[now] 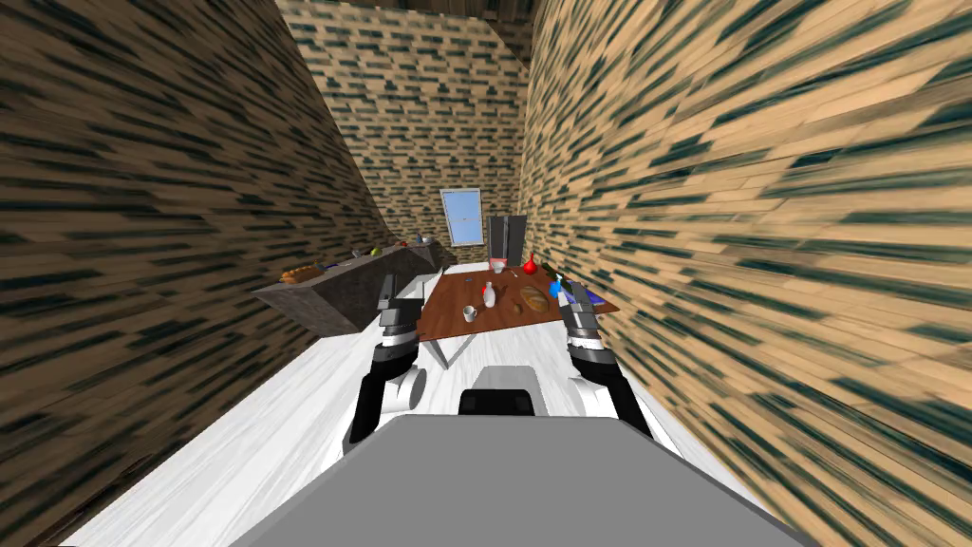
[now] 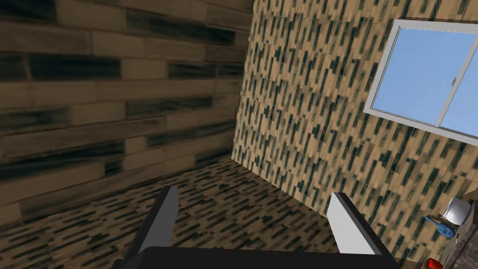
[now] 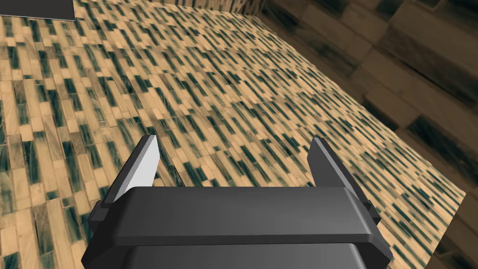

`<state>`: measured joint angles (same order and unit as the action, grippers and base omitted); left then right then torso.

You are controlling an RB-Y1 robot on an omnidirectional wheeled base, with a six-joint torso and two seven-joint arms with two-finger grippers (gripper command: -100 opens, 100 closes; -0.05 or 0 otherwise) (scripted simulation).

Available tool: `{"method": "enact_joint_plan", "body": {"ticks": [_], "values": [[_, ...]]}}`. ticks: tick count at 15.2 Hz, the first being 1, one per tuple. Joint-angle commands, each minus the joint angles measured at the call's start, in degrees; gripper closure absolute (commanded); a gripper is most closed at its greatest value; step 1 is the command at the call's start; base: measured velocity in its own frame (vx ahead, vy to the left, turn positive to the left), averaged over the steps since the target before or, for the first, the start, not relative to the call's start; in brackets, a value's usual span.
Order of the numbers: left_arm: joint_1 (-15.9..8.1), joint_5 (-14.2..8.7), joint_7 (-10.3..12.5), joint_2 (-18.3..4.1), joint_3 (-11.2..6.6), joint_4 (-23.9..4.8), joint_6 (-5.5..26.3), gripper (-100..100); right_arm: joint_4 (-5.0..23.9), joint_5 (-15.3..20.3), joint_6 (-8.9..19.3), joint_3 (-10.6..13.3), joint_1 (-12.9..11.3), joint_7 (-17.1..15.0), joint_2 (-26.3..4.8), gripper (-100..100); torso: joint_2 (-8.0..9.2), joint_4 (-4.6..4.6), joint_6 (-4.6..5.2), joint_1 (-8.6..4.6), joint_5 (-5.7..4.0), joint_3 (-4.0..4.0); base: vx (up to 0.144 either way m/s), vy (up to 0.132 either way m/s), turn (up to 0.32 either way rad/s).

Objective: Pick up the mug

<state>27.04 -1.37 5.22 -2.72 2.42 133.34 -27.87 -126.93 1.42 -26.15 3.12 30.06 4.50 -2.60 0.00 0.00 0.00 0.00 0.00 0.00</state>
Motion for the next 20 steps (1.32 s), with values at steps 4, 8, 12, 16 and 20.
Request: {"method": "enact_joint_plan", "body": {"ticks": [4,8,12,16,20], "values": [[3.52,-0.92,0.62,-5.42,-0.79,-4.24,-0.10,-100,0.00,0.00,0.00,0.01,-0.02,0.00,0.00,0,0.11,0.01,0.04,-0.03,0.00,0.06,-0.024,-0.014,-0.259],[7.16,-1.96,1.37,-9.72,-1.94,-8.77,-0.29,-100,0.00,0.00,0.00,0.01,-0.01,0.00,0.00,0,0.12,0.02,0.02,-0.03,-0.01,0.07,-0.021,-0.018,-0.330],[10.11,-2.76,2.05,-12.94,-2.88,-12.55,-0.45,-100,0.00,0.00,0.00,0.00,-0.01,0.00,0.00,0,0.04,0.01,0.03,-0.01,0.00,0.02,-0.001,-0.014,-0.255],[13.41,-3.58,2.87,-16.33,-3.87,-16.87,-0.62,-100,0.00,0.00,0.00,0.01,-0.02,0.00,0.00,0,-0.01,-0.01,0.05,0.01,0.00,-0.01,0.016,-0.013,-0.397],[16.93,-4.36,3.85,-19.84,-4.87,-21.58,-0.82,-100,0.00,0.00,0.00,0.00,-0.01,0.00,0.00,0,-0.08,-0.02,0.04,0.05,0.00,-0.05,0.026,-0.007,-0.315]]}}
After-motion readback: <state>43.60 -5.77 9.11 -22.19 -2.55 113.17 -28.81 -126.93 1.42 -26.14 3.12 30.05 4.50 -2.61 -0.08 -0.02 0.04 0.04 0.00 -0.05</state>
